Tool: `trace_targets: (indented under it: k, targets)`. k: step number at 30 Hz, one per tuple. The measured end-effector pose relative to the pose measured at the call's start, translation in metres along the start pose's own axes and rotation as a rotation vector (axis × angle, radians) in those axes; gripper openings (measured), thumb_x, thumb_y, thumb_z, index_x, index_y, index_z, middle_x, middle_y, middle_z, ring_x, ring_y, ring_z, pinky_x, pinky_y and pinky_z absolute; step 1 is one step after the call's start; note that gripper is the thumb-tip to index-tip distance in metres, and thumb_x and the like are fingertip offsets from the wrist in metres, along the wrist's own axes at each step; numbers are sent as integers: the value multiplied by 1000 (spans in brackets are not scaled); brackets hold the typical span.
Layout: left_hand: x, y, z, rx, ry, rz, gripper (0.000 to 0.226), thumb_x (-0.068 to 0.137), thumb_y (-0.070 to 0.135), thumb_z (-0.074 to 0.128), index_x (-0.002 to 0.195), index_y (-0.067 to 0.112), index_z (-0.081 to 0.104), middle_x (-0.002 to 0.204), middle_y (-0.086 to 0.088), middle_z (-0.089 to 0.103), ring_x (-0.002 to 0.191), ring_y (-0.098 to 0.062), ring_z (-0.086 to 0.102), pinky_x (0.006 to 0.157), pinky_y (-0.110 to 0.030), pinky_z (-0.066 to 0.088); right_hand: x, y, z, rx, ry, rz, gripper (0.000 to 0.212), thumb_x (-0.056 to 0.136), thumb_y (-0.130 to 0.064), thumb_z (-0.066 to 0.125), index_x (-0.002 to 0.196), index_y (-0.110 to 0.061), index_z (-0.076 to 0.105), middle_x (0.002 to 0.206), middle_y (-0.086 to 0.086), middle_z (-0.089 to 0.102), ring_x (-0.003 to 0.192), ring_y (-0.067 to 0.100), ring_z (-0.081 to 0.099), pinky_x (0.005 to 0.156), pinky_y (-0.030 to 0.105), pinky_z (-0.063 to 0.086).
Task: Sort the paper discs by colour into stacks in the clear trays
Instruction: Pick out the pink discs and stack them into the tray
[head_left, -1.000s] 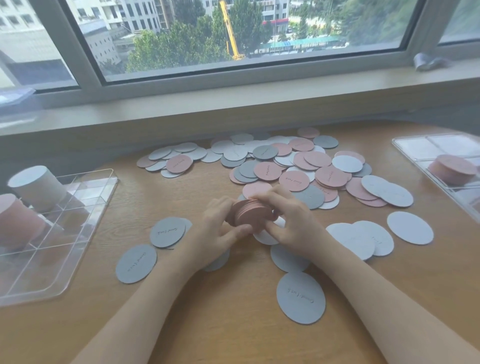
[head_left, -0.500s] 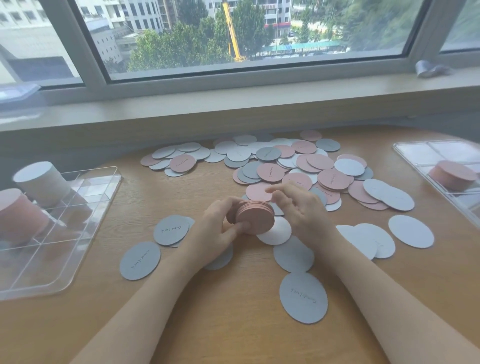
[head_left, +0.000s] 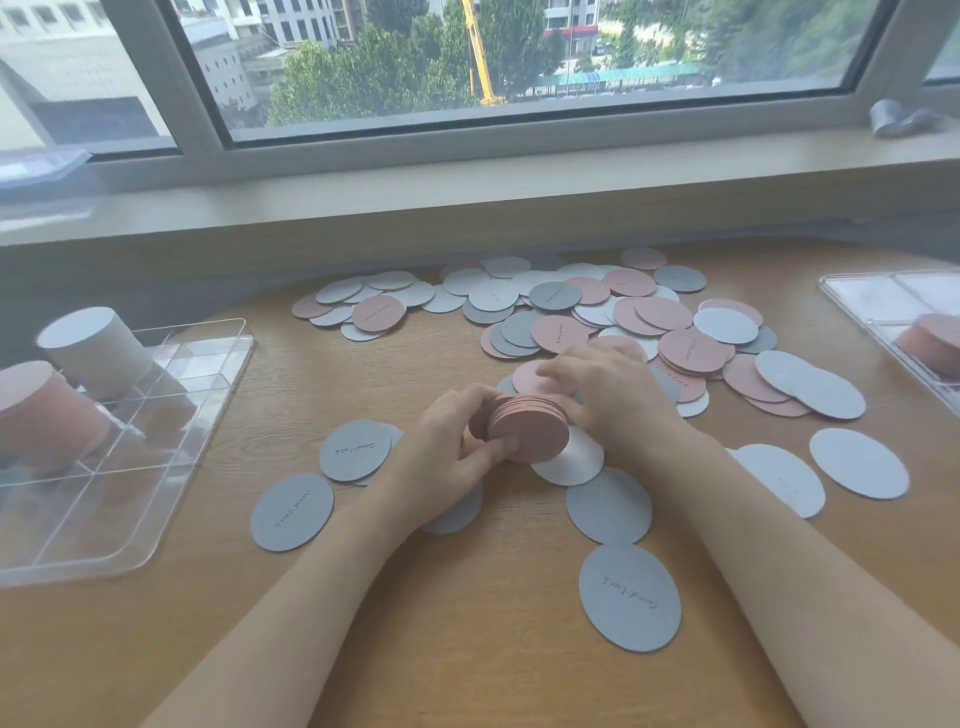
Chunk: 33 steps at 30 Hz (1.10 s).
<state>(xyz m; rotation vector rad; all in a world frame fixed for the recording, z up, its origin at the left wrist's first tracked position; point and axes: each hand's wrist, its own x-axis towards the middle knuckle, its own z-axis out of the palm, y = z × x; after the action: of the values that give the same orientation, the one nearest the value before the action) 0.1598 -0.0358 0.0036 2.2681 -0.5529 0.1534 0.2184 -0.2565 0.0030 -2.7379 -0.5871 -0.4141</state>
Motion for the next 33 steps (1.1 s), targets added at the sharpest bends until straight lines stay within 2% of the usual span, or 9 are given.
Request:
trace_targets:
  k: [4, 8, 11, 14, 20, 23, 25, 28, 33]
  targets:
    - [1, -3, 2, 0, 5, -6, 25, 90, 31, 71, 114, 29, 61, 97, 6, 63, 83, -7, 54, 71, -17, 39, -3, 0, 1, 17, 185, -45, 19, 91, -31, 56, 93, -24, 73, 86, -7, 71, 87, 24, 64, 91, 35, 31]
    - [1, -4, 3, -20, 53, -31, 24, 87, 36, 68, 111, 37, 60, 96, 8, 64, 80, -14, 55, 74, -23, 45, -11, -5, -16, 304, 340, 57, 18, 98, -22, 54, 97, -16, 71, 79, -8, 68, 78, 18, 61, 81, 29, 42]
    - [1, -6, 3, -17, 111, -78, 27, 90, 26, 71, 111, 38, 59, 95, 8, 64, 77, -14, 55, 71, -20, 43, -18, -15, -26, 657, 319, 150, 15, 99, -17, 57, 101, -15, 72, 86, -8, 72, 81, 6, 64, 74, 18, 47]
    - [1, -7, 3, 19, 153, -106, 31, 91, 24, 70, 116, 38, 59, 96, 9, 64, 76, -11, 57, 69, -16, 40, -20, -26, -26, 781, 189, 164, 18, 100, -17, 56, 109, -21, 71, 84, -27, 67, 79, -5, 63, 73, 12, 45]
    - [2, -8, 4, 83, 136, -105, 59, 95, 19, 67, 149, 20, 44, 127, 9, 60, 105, -2, 53, 92, -4, 34, -19, -25, -14, 645, -90, -31, 40, 87, -30, 74, 126, -23, 63, 109, -15, 68, 94, -5, 58, 81, 11, 43]
    - [2, -5, 7, 120, 57, -110, 71, 98, 23, 61, 158, 21, 23, 112, 11, 57, 107, -10, 47, 88, -7, 31, -17, -23, -3, 523, -73, -131, 48, 88, -19, 72, 133, -14, 58, 118, -11, 65, 102, -7, 56, 89, 13, 41]
    - [2, -2, 9, 125, 15, -93, 75, 100, 27, 58, 160, 21, 13, 99, 21, 47, 101, -9, 41, 87, -16, 30, -17, -24, 3, 412, -63, -164, 52, 91, -16, 65, 141, -12, 50, 133, -1, 60, 121, 11, 55, 102, 32, 43]
    - [2, -3, 10, 114, -10, -82, 77, 101, 29, 54, 160, 21, 5, 122, 18, 45, 117, -8, 40, 98, -18, 27, -18, -33, 6, 328, -87, -162, 62, 96, -13, 56, 153, -12, 30, 149, 6, 46, 136, 22, 42, 110, 37, 34]
    - [4, -4, 8, 70, 10, -33, 69, 101, 13, 55, 159, 19, 17, 152, 14, 30, 136, 9, 27, 109, -5, 23, -19, -33, 7, 221, -97, -178, 70, 99, -25, 49, 158, -18, 12, 143, 4, 44, 126, 29, 44, 106, 41, 34]
